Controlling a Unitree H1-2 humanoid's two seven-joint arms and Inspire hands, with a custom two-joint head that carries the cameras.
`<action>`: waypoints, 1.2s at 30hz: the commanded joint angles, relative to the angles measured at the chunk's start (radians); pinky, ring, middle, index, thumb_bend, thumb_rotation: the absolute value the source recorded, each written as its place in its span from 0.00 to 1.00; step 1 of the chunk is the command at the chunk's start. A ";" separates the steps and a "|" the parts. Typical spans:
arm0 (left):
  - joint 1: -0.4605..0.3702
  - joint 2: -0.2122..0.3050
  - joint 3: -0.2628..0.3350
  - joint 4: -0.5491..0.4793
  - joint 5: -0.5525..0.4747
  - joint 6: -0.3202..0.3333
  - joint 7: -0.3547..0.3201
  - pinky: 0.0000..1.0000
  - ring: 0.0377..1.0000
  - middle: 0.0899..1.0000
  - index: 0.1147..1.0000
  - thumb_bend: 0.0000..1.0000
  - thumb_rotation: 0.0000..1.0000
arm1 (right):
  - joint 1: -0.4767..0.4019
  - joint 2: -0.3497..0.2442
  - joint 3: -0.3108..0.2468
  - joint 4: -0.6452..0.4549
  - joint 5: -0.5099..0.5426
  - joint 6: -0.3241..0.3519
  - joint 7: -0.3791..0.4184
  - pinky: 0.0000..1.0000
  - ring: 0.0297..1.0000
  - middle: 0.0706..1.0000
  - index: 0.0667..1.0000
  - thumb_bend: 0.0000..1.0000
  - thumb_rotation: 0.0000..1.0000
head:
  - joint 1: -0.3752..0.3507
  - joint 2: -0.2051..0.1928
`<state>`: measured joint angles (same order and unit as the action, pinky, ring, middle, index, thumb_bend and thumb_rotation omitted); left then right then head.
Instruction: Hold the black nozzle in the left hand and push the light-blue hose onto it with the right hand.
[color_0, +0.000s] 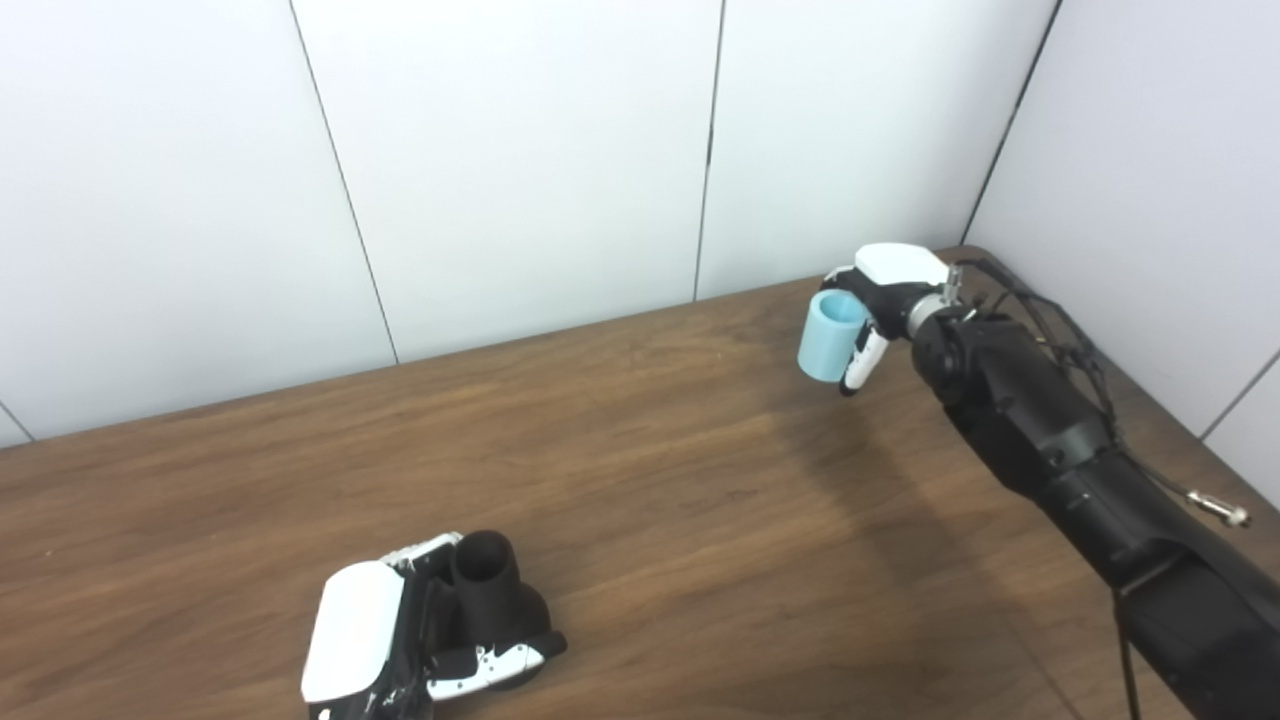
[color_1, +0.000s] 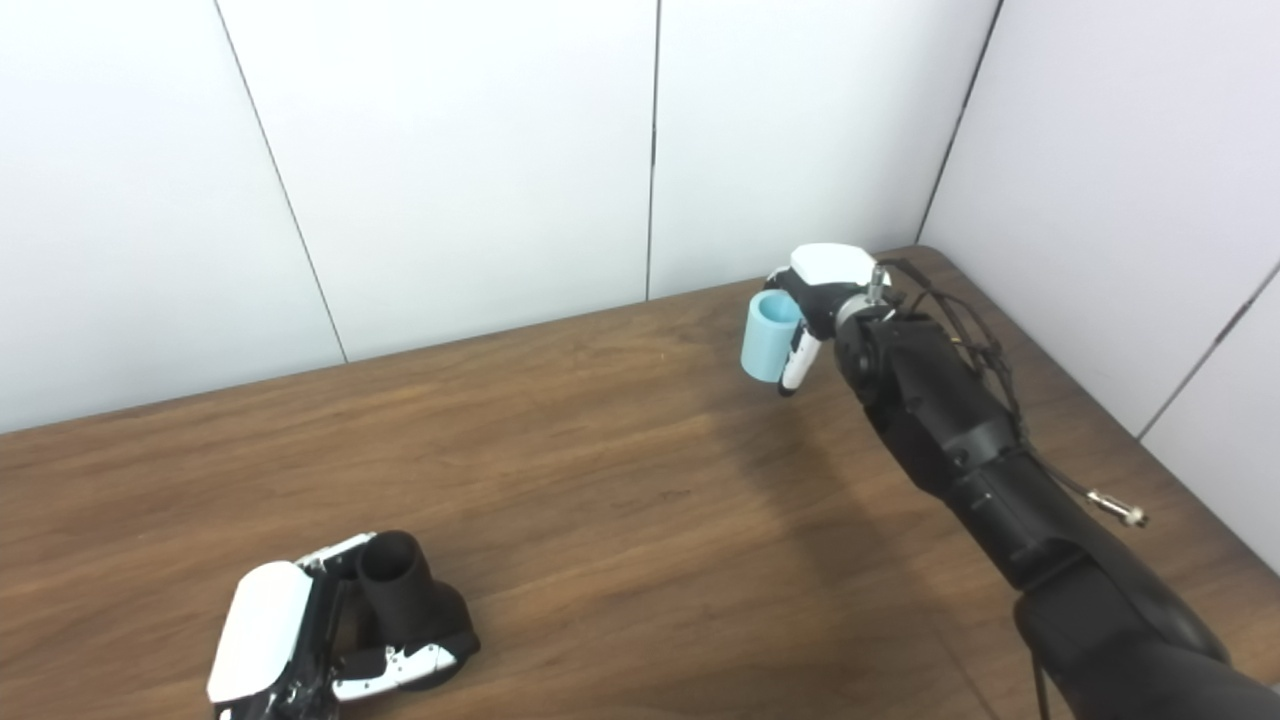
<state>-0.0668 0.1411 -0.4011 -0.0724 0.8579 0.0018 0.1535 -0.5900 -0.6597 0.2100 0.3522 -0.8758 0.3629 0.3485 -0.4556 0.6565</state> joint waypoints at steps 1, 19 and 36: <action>0.046 0.031 0.003 0.017 0.007 0.025 -0.038 0.62 0.55 0.39 0.45 0.52 0.00 | -0.069 -0.020 -0.004 0.005 0.004 -0.015 -0.048 0.69 0.88 0.86 0.81 0.88 0.11 | 0.000 0.000; 0.055 0.032 0.005 0.002 0.014 0.015 -0.038 0.60 0.53 0.37 0.46 0.52 0.00 | -0.084 -0.036 0.017 0.042 0.035 -0.024 -0.064 0.59 0.72 0.78 0.77 0.89 0.11 | 0.012 0.024; 0.058 0.024 0.005 -0.005 0.016 0.024 -0.041 0.60 0.54 0.36 0.46 0.52 0.00 | -0.068 -0.061 0.035 0.017 0.014 -0.013 -0.091 0.26 0.31 0.42 0.45 0.53 0.00 | 0.020 0.044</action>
<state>-0.0490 0.1511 -0.3924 -0.0905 0.8587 0.0001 0.1475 -0.6230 -0.6819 0.2573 0.3978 -0.8410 0.3282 0.2917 -0.4357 0.6995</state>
